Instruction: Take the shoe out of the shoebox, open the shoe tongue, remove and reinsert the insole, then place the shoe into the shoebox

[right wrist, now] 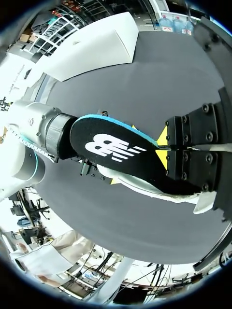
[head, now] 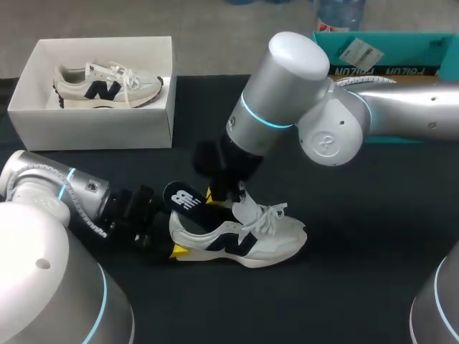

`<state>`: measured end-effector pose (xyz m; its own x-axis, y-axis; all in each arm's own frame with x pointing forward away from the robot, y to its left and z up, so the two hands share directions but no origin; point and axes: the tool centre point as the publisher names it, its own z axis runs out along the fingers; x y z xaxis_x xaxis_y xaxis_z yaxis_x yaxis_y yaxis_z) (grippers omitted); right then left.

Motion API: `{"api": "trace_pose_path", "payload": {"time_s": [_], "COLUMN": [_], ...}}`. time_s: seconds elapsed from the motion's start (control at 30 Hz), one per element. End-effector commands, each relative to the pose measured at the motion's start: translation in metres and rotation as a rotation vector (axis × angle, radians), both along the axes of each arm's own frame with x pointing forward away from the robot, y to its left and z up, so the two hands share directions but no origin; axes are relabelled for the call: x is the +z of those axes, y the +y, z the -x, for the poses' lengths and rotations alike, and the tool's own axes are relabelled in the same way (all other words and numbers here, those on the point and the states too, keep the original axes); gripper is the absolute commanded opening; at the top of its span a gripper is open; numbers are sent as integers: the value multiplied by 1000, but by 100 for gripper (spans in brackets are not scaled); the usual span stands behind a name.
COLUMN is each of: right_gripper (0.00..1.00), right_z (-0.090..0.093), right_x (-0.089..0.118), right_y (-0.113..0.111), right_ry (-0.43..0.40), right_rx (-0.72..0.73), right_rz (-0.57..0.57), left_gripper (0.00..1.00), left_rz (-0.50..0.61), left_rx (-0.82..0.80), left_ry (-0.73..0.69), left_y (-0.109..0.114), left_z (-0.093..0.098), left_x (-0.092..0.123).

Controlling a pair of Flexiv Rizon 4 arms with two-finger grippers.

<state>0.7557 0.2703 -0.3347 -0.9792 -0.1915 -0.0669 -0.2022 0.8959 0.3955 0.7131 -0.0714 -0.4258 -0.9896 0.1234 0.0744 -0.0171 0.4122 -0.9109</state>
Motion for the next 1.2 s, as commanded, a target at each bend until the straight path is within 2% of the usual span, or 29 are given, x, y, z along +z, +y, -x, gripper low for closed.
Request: {"api": "trace_pose_path", "payload": {"time_s": [0.03, 0.13, 0.27, 0.3, 0.37, 0.43, 0.73, 1.0, 1.2], "right_gripper": [0, 0, 0, 5, 24, 29, 29, 32, 27], "right_z": [0, -3, -3, -2, -1, 0, 2, -2, -4], "right_x": [8, 7, 2, 1, -1, -1, 1, -9, -11], "right_y": [-1, 9, 12, 11, 11, 10, 11, 15, 20], "right_ry": [-20, -15, 9, 12, 26, 46, 99, 134, 142], "right_rx": [12, 36, 42, 43, 51, 62, 92, 106, 117], "right_rz": [-40, -46, -85, -106, -147, -169, -158, -159, -166], "left_gripper": [0, 0, 0, 0, 0, 0, 0, 0, 0], "left_rz": [-2, -2, -2, -2, -2, -2, -2, -2, -2], "left_rx": [1, 1, 1, 1, 1, 1, 1, 1, 1], "left_ry": [0, 0, 0, 0, 0, 0, 0, 0, 0], "left_y": [0, 0, 0, 0, 0, 0, 0, 0, 0], "left_z": [1, 1, 1, 1, 1, 1, 1, 1, 1], "left_x": [-1, -1, -1, -1, -1, -1, -1, -1, -1]}}
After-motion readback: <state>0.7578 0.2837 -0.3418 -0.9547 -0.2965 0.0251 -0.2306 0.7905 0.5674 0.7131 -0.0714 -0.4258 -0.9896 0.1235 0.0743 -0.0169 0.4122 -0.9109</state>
